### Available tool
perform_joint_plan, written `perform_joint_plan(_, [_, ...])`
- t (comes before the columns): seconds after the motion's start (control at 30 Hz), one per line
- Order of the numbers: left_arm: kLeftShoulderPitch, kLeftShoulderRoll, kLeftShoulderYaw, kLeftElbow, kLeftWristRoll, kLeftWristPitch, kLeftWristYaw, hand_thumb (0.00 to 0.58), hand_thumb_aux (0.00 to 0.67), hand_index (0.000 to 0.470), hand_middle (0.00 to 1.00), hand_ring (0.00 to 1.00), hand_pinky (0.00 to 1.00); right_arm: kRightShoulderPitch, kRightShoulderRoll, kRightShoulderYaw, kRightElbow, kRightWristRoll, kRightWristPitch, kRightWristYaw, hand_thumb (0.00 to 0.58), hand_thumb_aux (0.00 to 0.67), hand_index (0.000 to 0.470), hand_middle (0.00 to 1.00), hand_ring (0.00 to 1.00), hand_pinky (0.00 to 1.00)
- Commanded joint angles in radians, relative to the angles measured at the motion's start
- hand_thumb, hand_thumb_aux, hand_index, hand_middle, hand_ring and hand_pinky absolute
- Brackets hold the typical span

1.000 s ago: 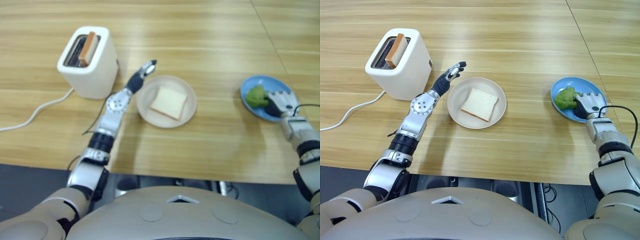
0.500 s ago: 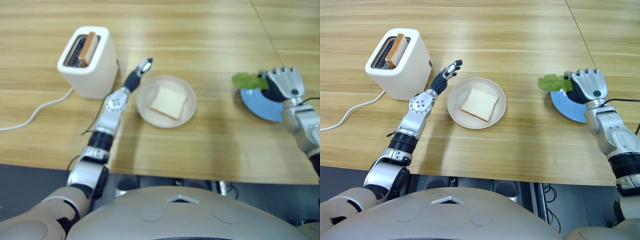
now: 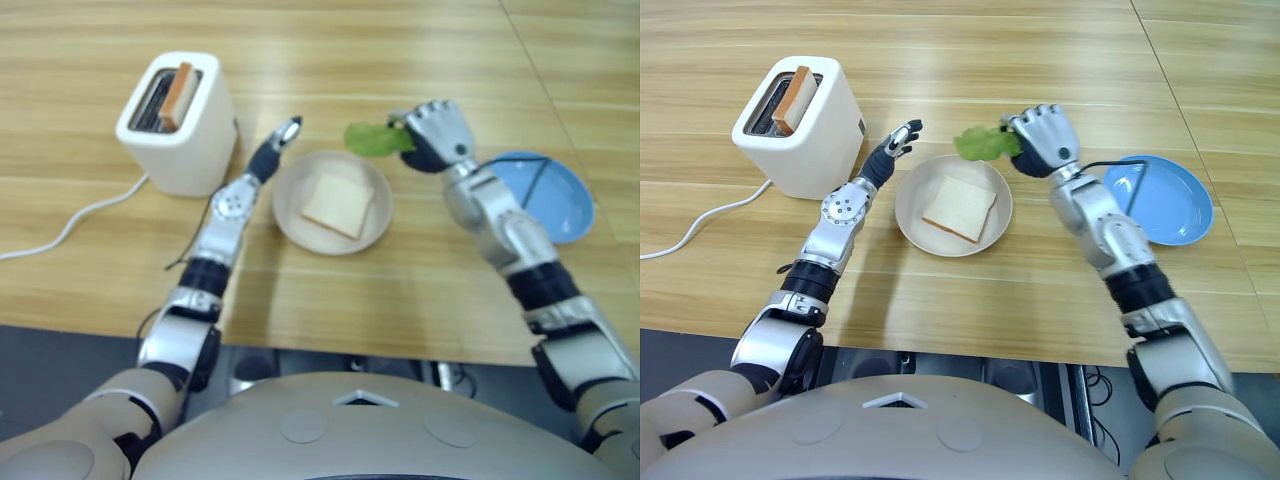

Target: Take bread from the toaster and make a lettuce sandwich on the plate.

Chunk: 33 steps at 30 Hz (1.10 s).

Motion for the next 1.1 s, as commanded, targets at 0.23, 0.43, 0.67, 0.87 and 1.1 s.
perform_joint_plan(0.23, [-0.01,-0.01,-0.001,0.049,0.005,-0.011,0.014,0.0,0.0,0.0,0.0,0.0,0.0,-0.015,0.073,0.152,0.349,-0.054,-0.08,-0.056,0.58,0.67,0.46,1.0,1.0,1.0])
perform_joint_plan(0.43, [-0.006,-0.004,0.002,0.047,0.006,-0.01,0.015,0.0,0.0,0.0,0.0,0.0,0.0,0.022,0.026,0.137,0.272,-0.051,-0.068,-0.081,0.0,0.0,0.0,0.0,0.0,0.0])
perform_joint_plan(0.67, [-0.013,-0.001,0.001,0.046,0.006,-0.009,0.013,0.0,0.0,0.0,0.0,0.0,0.0,0.112,-0.051,0.089,0.063,-0.035,-0.036,-0.019,0.0,0.0,0.0,0.0,0.0,0.0])
perform_joint_plan(0.87, [-0.002,0.011,0.008,-0.001,0.007,-0.006,0.02,0.0,0.0,0.0,0.0,0.0,0.0,0.256,-0.163,-0.024,-0.204,0.001,-0.02,0.078,0.0,0.0,0.0,0.0,0.0,0.0])
perform_joint_plan(1.1, [0.097,0.092,0.077,-0.482,0.18,0.004,0.2,0.0,0.0,0.0,0.0,0.0,0.0,0.387,-0.253,-0.267,-0.387,0.111,-0.017,0.096,0.0,0.0,0.0,0.0,0.0,0.0])
